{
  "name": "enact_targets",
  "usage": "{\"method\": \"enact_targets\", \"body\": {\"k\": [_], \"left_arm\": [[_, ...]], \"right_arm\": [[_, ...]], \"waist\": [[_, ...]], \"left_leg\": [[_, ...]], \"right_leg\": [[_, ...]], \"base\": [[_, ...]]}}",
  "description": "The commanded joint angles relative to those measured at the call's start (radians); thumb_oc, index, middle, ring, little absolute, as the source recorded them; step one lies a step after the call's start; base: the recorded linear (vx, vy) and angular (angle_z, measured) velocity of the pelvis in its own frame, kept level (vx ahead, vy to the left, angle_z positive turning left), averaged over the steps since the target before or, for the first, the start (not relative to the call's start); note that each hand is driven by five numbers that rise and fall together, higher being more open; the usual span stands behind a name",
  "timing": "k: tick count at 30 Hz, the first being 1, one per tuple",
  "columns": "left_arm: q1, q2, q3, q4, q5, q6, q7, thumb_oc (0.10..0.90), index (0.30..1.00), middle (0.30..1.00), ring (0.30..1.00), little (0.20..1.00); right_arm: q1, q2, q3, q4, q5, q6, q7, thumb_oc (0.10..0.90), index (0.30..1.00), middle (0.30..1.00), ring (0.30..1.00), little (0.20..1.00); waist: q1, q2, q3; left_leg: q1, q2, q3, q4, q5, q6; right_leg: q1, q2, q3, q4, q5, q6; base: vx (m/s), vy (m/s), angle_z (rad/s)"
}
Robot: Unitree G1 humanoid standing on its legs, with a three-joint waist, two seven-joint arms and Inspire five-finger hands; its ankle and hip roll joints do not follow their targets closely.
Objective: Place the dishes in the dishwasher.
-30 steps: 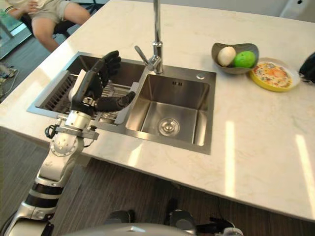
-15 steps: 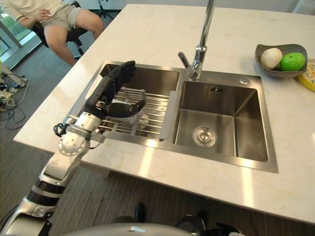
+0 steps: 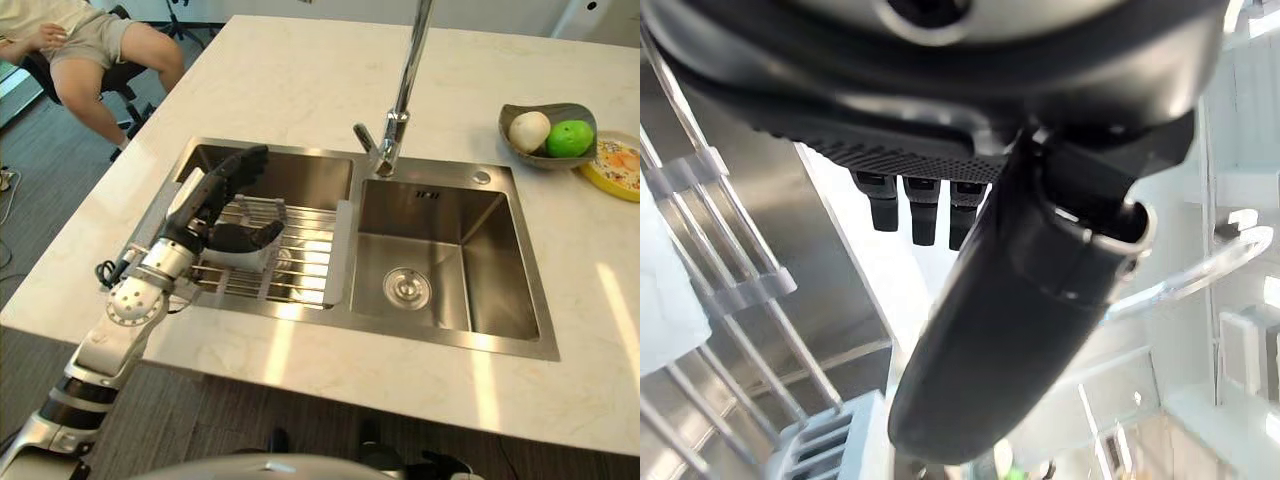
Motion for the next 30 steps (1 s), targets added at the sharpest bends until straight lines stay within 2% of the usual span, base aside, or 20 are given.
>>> {"method": "enact_targets", "body": {"k": [1, 2, 3, 7, 8, 9, 11, 18, 30], "left_arm": [[-0.131, 0.066, 0.059, -0.123, 0.049, -0.093, -0.039, 0.8, 0.9, 0.9, 0.9, 0.9], [-0.131, 0.067, 0.06, -0.123, 0.048, -0.093, -0.04, 0.8, 0.9, 0.9, 0.9, 0.9], [-0.136, 0.121, 0.067, -0.129, 0.055, -0.096, -0.054, 0.8, 0.9, 0.9, 0.9, 0.9], [-0.127, 0.202, 0.088, -0.134, 0.05, -0.104, -0.065, 0.8, 0.9, 0.9, 0.9, 0.9], [-0.132, 0.267, 0.098, -0.141, 0.051, -0.111, -0.073, 0.8, 0.9, 0.9, 0.9, 0.9], [-0.132, 0.269, 0.099, -0.141, 0.05, -0.112, -0.073, 0.8, 0.9, 0.9, 0.9, 0.9], [-0.133, 0.372, 0.115, -0.152, 0.038, -0.118, -0.089, 0.8, 0.9, 0.9, 0.9, 0.9], [-0.117, 0.54, 0.12, -0.141, 0.038, -0.114, -0.119, 0.8, 0.9, 0.9, 0.9, 0.9], [-0.127, 0.554, 0.056, -0.069, 0.157, -0.103, -0.119, 0.8, 0.9, 0.9, 0.9, 0.9]], "right_arm": [[-0.003, 0.009, 0.041, -0.007, 0.035, -0.016, 0.027, 0.8, 0.9, 0.9, 0.9, 0.9], [-0.003, 0.01, 0.041, -0.008, 0.035, -0.016, 0.027, 0.8, 0.9, 0.9, 0.9, 0.9], [-0.001, 0.004, 0.047, -0.011, 0.031, -0.019, 0.033, 0.8, 0.9, 0.9, 0.9, 0.9], [0.007, -0.001, 0.052, -0.012, 0.028, -0.018, 0.047, 0.8, 0.9, 0.9, 0.9, 0.9], [0.006, -0.004, 0.056, -0.012, 0.03, -0.02, 0.053, 0.8, 0.9, 0.9, 0.9, 0.9], [0.005, -0.002, 0.057, -0.012, 0.03, -0.02, 0.053, 0.8, 0.9, 0.9, 0.9, 0.9], [0.01, -0.008, 0.055, -0.003, 0.038, -0.018, 0.064, 0.8, 0.9, 0.9, 0.9, 0.9], [0.019, -0.009, 0.065, 0.009, 0.038, -0.019, 0.074, 0.8, 0.9, 0.9, 0.9, 0.9], [0.026, -0.014, 0.072, 0.013, 0.038, -0.022, 0.073, 0.8, 0.9, 0.9, 0.9, 0.9]], "waist": [[-0.009, -0.029, -0.038], [-0.009, -0.03, -0.038], [-0.006, -0.02, -0.04], [-0.001, -0.014, -0.047], [0.002, -0.004, -0.048], [0.001, -0.006, -0.047], [0.003, 0.012, -0.052], [0.002, 0.031, -0.057], [-0.009, 0.034, -0.06]], "left_leg": [[-0.014, 0.007, -0.009, 0.001, -0.041, -0.027], [-0.013, 0.008, -0.008, 0.001, -0.041, -0.027], [-0.012, 0.012, -0.005, 0.001, -0.043, -0.032], [-0.011, 0.015, -0.01, 0.001, -0.04, -0.037], [-0.009, 0.015, -0.012, 0.001, -0.038, -0.04], [-0.009, 0.016, -0.013, 0.001, -0.038, -0.04], [-0.006, 0.016, -0.015, 0.001, -0.037, -0.043], [0.002, 0.02, -0.022, 0.001, -0.035, -0.049], [0.008, 0.027, -0.009, 0.001, -0.04, -0.051]], "right_leg": [[0.022, -0.049, 0.01, 0.013, -0.018, 0.076], [0.023, -0.049, 0.011, 0.013, -0.019, 0.076], [0.022, -0.047, 0.006, 0.013, -0.027, 0.08], [0.028, -0.046, 0.002, 0.013, -0.027, 0.077], [0.031, -0.046, 0.001, 0.013, -0.028, 0.077], [0.031, -0.046, 0.001, 0.013, -0.028, 0.077], [0.039, -0.045, -0.001, 0.013, -0.033, 0.076], [0.049, -0.045, -0.006, 0.013, -0.035, 0.075], [0.044, -0.041, 0.005, 0.013, -0.037, 0.076]], "base": [[0.06, -0.022, -0.08], [0.06, -0.033, -0.04], [0.03, -0.038, -0.02], [0.03, -0.036, 0.01], [0.07, -0.027, 0.06], [0.04, -0.023, 0.05], [0.04, -0.018, 0.08], [0.02, -0.009, 0.08], [0.0, 0.0, 0.0]]}}
